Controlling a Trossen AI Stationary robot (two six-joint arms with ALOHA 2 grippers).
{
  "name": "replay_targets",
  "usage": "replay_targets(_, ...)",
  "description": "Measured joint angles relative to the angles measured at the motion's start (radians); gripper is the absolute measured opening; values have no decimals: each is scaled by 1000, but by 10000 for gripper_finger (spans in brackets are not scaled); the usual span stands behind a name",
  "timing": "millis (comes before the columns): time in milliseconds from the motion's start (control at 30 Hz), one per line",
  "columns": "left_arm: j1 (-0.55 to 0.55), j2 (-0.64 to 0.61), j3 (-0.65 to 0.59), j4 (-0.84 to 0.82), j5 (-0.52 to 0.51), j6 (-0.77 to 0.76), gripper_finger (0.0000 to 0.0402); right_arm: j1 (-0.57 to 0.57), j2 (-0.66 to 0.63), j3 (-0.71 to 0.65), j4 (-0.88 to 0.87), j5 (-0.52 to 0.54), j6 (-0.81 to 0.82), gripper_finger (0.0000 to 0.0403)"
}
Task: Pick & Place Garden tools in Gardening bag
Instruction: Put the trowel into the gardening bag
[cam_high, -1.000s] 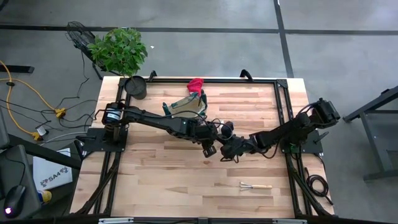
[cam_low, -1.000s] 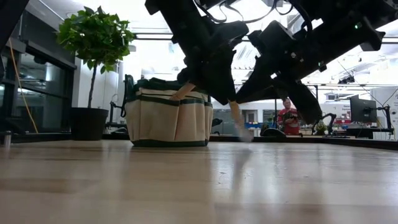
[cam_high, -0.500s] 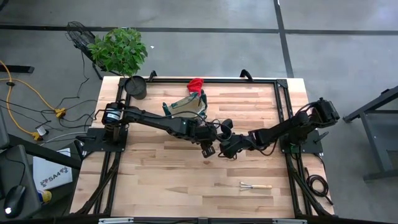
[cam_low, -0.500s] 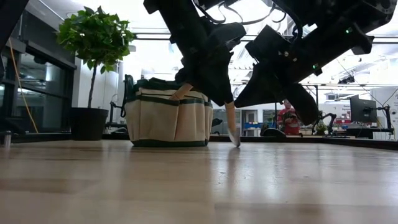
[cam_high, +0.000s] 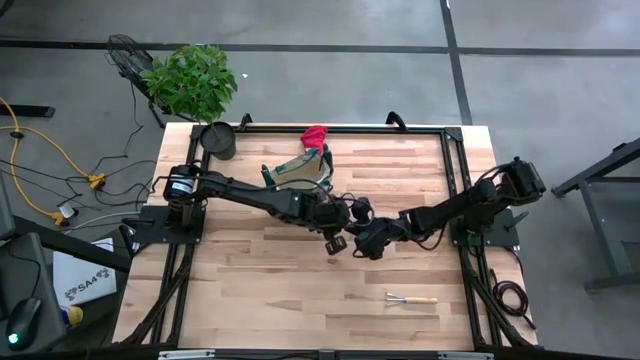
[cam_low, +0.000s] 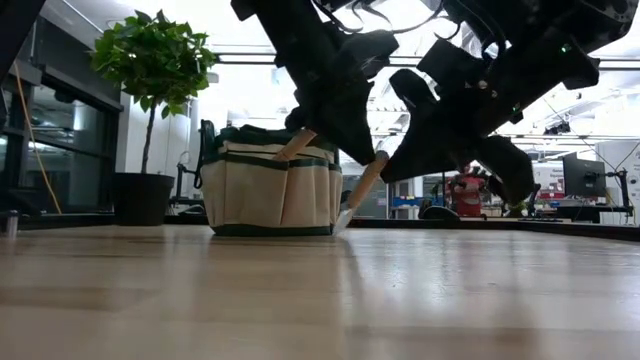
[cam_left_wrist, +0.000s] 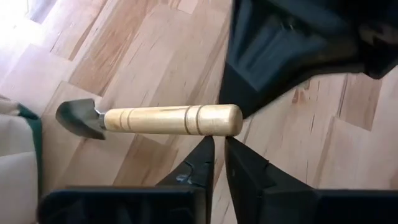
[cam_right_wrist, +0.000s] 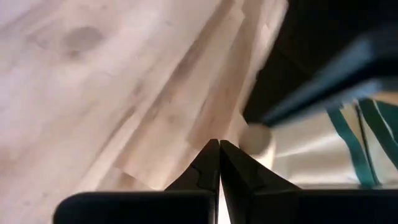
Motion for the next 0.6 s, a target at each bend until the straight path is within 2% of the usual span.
replay_targets(200,0,0,0,13,1,18,3,-10,0,1,-4,-12,0,3)
replay_targets(600,0,0,0,9,4,21,3,-10,0,1,-15,0,4,4)
